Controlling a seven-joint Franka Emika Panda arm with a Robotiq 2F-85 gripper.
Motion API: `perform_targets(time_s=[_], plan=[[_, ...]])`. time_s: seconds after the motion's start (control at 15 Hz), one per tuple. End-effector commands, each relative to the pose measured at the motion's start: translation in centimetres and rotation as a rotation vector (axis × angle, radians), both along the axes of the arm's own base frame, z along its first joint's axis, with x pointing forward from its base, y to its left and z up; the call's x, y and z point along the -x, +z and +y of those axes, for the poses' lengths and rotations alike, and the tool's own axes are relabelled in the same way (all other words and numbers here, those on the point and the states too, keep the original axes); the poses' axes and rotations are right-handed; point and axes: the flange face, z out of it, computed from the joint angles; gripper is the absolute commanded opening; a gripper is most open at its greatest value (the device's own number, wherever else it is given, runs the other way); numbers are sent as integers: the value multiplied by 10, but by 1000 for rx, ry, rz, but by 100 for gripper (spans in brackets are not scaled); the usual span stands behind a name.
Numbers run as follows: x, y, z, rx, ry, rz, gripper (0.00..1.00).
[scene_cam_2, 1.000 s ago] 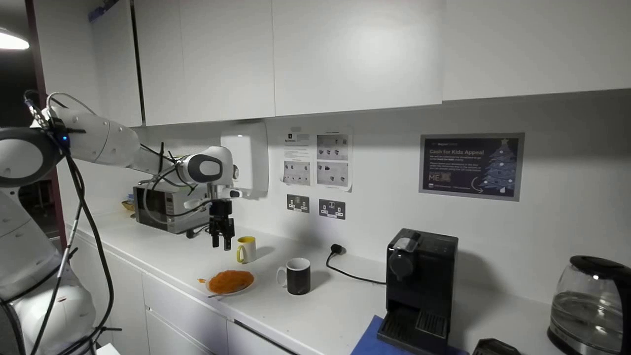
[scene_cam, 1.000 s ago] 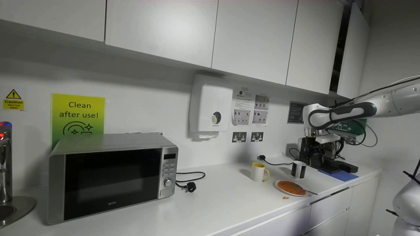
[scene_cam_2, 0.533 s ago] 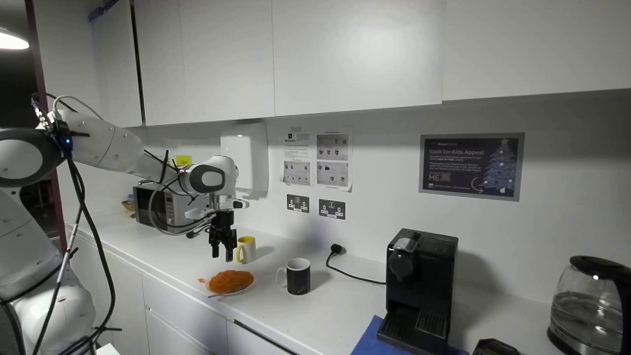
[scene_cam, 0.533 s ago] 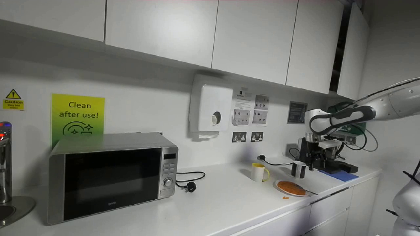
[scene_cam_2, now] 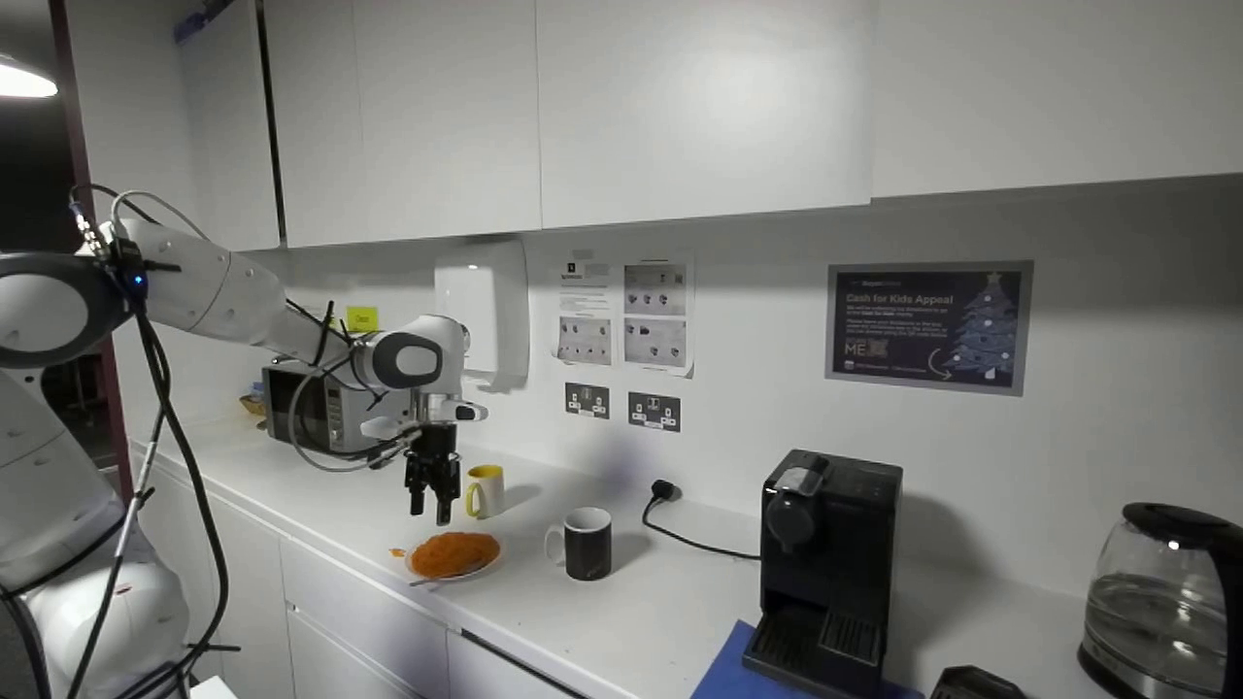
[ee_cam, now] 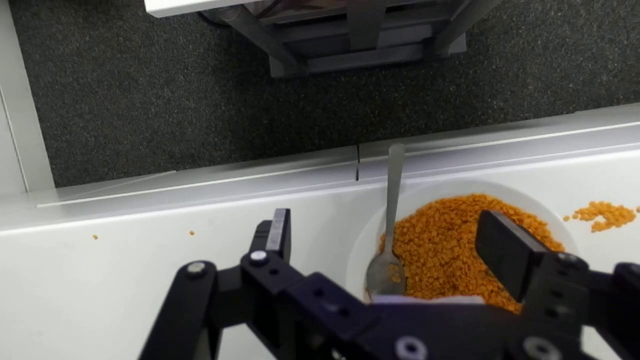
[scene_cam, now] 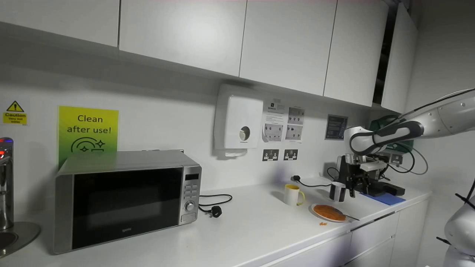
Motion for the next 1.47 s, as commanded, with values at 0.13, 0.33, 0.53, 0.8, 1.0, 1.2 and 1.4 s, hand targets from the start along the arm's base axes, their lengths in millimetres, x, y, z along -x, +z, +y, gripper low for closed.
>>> perform_targets(time_s=[0.13,0.33,0.53,0.8,1.0,1.2,1.4], plan=[[5,-30,-5,25,64,69,100],[7,-46,-7,20,71,99,100],[4,-59,-7,-1,60,100,100],[0,-77,-5,20,88,-14,100],[2,-89,-4,-4,88,-84,100],[7,-97,-2,-12,100,-99,100],[13,-100,-3,-14,101,-69,100]])
